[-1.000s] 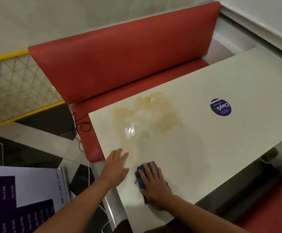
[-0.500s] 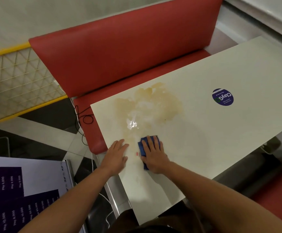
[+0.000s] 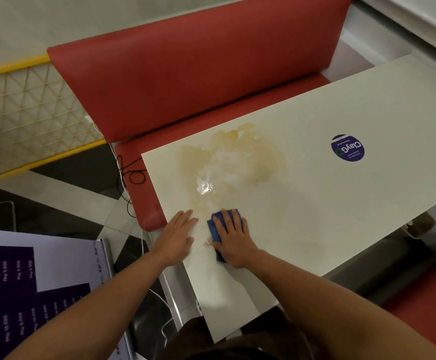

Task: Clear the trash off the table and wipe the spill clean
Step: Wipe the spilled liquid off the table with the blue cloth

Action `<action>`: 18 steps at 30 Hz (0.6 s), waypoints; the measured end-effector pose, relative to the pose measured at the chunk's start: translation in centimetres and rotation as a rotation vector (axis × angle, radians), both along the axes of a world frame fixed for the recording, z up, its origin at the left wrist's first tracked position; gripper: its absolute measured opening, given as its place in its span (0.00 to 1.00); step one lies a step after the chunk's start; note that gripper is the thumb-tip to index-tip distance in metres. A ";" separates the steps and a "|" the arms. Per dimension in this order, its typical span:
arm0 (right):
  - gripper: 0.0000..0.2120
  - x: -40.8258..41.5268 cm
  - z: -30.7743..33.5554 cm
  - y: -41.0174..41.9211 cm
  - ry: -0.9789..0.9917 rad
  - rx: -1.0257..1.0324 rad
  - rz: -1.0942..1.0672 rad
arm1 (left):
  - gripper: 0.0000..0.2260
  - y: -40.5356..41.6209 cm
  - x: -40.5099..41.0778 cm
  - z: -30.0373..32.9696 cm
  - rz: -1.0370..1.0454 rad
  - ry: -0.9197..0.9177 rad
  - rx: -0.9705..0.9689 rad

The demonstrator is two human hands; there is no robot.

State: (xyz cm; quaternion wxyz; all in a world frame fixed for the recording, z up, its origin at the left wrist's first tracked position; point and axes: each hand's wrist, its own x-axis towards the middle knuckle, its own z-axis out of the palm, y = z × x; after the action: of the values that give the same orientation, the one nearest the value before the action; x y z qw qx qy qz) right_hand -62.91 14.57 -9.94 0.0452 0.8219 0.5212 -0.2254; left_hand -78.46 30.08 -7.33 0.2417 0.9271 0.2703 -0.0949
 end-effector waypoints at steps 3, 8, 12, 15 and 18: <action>0.33 -0.5 0.3 0.2 -0.032 0.007 -0.015 | 0.27 -0.2 -0.1 0.0 0.002 0.003 -0.014; 0.37 -5.1 0.1 -7.1 -0.050 0.040 0.265 | 0.27 -0.1 -0.2 -0.1 0.005 -0.007 -0.027; 0.31 -5.9 0.6 -9.0 -0.020 0.006 0.321 | 0.28 0.2 -0.4 0.0 -0.009 -0.023 -0.040; 0.31 -4.0 0.6 -5.7 0.030 -0.050 0.289 | 0.29 0.5 -0.3 -0.1 -0.012 -0.039 -0.056; 0.34 -1.6 1.3 -0.5 0.073 0.025 0.119 | 0.31 0.3 -0.2 -0.1 0.009 -0.029 -0.079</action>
State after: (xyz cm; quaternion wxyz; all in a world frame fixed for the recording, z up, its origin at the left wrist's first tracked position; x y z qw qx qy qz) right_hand -64.49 14.11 -8.65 0.0292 0.7812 0.5732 -0.2455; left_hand -78.69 30.42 -7.45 0.2823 0.9169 0.2672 -0.0910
